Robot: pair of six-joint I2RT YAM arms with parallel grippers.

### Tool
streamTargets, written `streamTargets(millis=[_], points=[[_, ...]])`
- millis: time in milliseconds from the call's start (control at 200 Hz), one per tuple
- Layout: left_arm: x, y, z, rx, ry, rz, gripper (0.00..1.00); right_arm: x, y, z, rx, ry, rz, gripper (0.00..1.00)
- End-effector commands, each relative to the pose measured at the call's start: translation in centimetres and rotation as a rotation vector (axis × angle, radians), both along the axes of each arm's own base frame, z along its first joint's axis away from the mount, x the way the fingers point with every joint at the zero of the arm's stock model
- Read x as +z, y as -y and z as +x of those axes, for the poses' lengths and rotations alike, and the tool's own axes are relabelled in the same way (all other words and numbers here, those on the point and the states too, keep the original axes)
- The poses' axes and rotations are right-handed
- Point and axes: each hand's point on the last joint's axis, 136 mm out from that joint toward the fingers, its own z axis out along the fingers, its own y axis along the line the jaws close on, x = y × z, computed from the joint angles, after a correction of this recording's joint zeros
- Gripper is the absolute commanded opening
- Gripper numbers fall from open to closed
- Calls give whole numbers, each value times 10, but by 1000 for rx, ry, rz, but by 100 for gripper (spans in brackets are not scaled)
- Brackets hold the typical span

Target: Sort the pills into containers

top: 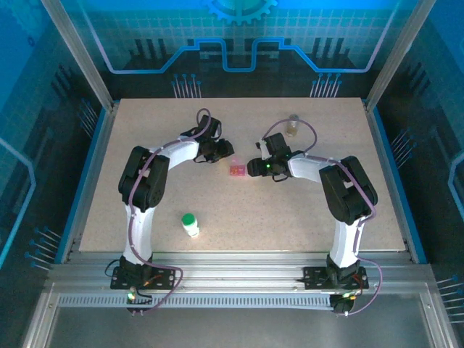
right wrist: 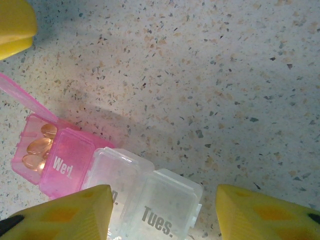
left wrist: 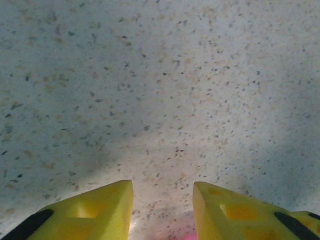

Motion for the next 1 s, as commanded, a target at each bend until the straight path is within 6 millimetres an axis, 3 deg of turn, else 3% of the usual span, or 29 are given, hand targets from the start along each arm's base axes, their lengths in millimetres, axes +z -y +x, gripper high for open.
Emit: streamTargets(millis=[0, 510, 996], points=[[7, 7, -5, -49, 1, 26, 37, -17, 3, -14, 10, -46, -35, 57], [25, 9, -32, -74, 34, 28, 37, -25, 6, -15, -16, -59, -51, 57], [8, 10, -49, -92, 3, 45, 36, -29, 6, -16, -15, -66, -58, 57]])
